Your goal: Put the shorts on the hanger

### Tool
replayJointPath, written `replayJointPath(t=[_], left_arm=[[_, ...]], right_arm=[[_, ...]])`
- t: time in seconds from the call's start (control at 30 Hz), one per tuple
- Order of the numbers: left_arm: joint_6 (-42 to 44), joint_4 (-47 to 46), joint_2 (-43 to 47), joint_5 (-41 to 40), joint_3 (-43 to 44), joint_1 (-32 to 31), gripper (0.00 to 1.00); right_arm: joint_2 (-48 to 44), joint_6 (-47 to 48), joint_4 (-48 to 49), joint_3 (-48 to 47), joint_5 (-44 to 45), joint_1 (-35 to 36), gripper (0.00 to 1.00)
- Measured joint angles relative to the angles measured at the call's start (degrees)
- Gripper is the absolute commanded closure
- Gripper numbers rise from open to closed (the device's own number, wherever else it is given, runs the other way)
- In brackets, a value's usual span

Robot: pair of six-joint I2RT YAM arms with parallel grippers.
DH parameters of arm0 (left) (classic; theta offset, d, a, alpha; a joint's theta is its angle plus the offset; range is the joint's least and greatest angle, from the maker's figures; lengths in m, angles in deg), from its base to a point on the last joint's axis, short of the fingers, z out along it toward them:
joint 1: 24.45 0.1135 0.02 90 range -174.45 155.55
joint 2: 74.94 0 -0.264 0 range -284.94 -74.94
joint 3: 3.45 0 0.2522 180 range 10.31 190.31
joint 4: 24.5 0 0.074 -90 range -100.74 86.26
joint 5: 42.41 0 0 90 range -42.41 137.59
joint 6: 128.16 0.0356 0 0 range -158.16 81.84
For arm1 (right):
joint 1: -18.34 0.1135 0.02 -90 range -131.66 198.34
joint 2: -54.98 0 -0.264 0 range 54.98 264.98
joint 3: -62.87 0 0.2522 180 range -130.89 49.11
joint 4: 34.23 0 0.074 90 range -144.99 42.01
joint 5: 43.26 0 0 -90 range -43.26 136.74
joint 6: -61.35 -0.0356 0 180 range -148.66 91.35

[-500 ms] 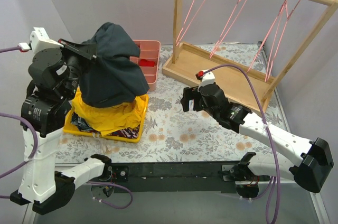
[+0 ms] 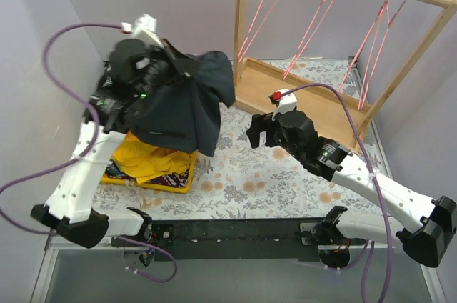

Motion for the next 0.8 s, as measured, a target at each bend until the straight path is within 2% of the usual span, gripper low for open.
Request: replayJointPath(t=[0.17,0.23,0.27,0.37,0.5,0.57,0.67,0.8], left_arm=[[1.79,-2.21,-5.01,2.05,-9.92,-13.31,1.0],[1.86,-3.76,-5.62,3.45,-16.11,-16.61,0.76],[1.97,-3.8,-5.88,3.91,-17.99,-17.53,0.73],[1.31,-6.16,-6.34,5.86,-26.14,-20.15,0.31],[-0.57,-6.27,-5.38,4.0,-32.24,-20.68,0.26],[-2.47,-4.87,-4.57,0.24,-33.33,-20.52,0.28],[-5.42,-3.74,-3.85,-3.89,-33.62,-19.21,0.37],[-7.28,-4.13,-4.92,-7.19,-34.51,-14.51,0.44]], right_arm=[[-3.82,-0.17,-3.34,-1.81,2.95,0.0,0.03],[-5.22,-0.5,-4.57,-2.16,4.33,0.0,0.03],[-5.97,-0.72,-5.2,-2.16,4.92,0.0,0.03],[-7.82,-1.14,-7.37,-2.1,6.54,0.0,0.03],[-7.93,-1.97,-8.28,-1.79,7.15,0.0,0.03],[-7.26,-2.03,-8.5,-1.2,7.13,0.0,0.03],[-5.2,-2.1,-8.55,-0.37,7.08,0.0,0.03],[-1.79,-2.05,-7.61,2.1,6.88,0.0,0.06]])
